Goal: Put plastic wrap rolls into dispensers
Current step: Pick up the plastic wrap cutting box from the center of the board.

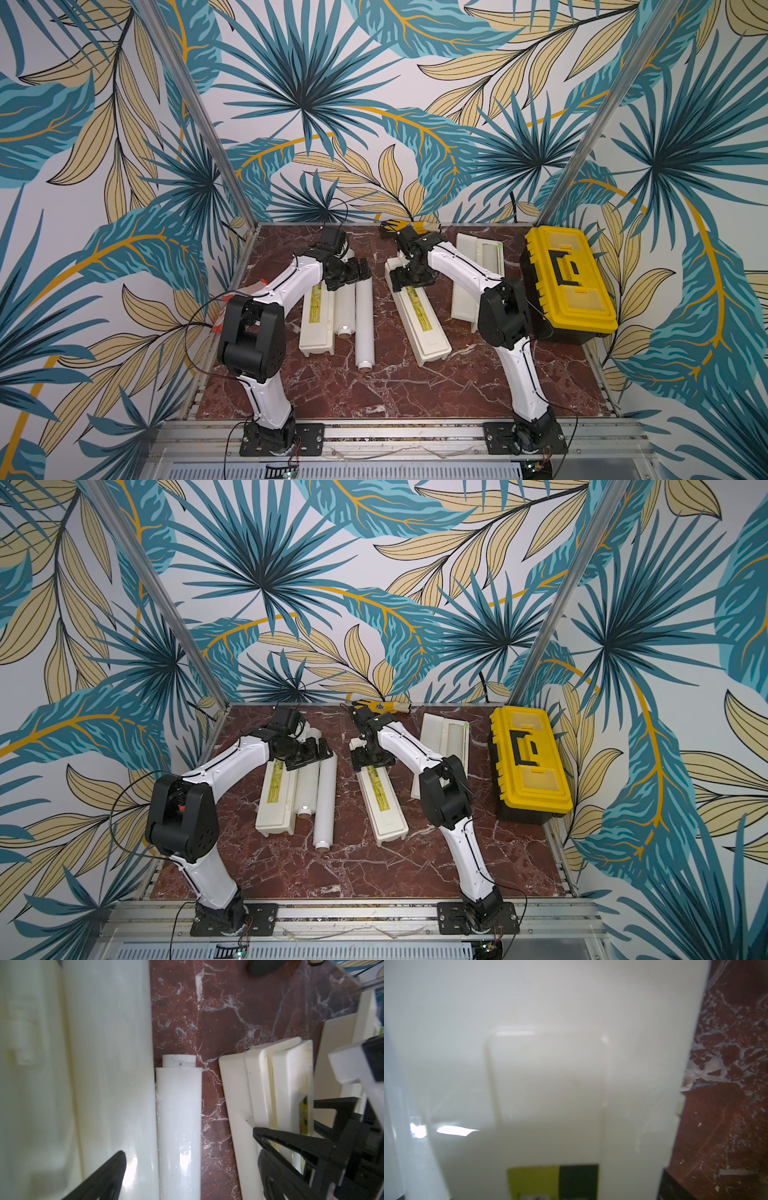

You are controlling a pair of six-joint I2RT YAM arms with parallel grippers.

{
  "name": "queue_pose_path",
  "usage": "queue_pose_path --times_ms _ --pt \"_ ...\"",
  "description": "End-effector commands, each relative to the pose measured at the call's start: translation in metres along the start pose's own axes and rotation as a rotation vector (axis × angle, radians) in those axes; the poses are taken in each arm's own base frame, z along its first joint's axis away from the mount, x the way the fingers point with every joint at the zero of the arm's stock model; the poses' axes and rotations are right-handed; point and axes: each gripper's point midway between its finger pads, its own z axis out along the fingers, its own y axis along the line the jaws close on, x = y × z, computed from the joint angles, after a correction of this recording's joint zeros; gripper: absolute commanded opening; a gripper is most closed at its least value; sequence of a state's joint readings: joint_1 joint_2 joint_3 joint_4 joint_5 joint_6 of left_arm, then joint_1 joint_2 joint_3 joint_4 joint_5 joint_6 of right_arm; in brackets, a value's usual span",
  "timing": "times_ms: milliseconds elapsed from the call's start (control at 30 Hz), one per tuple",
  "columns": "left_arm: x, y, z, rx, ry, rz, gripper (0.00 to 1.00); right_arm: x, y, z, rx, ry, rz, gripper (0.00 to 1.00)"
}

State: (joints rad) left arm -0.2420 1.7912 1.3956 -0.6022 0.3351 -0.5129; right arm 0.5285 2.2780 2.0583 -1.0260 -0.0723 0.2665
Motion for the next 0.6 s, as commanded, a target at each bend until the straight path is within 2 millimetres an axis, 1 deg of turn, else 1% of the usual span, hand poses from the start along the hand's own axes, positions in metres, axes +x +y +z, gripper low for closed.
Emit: queue_pose_path --times_ms 0,67,167,233,267,433,567 --pt "-0.027 -0.036 -0.023 0.231 -0.095 0.045 1.00 -0.019 0.011 -0.056 -0.229 -0.114 -0.007 0.64" --pt "-0.028 -0.049 -0.027 0.321 -0.106 0.099 1.00 -0.023 0.014 -0.071 -0.328 -0.143 -0.036 0.64" --pt "-0.027 -0.068 -0.031 0.438 -0.112 0.182 1.00 -0.025 0.014 -0.089 -0.433 -0.166 -0.081 0.63" --pt "-0.026 -0.076 -0.033 0.502 -0.110 0.208 1.00 -0.028 0.010 -0.099 -0.481 -0.187 -0.092 0.63" --pt "-0.024 -0.079 -0.034 0.533 -0.105 0.217 1.00 -0.028 0.012 -0.106 -0.519 -0.198 -0.108 0.63" --pt "-0.022 -0.092 -0.043 0.664 -0.125 0.267 1.00 -0.033 0.010 -0.135 -0.671 -0.262 -0.151 0.63" --pt "-0.027 -0.103 -0.045 0.744 -0.142 0.277 0.99 -0.034 0.011 -0.149 -0.760 -0.283 -0.171 0.63"
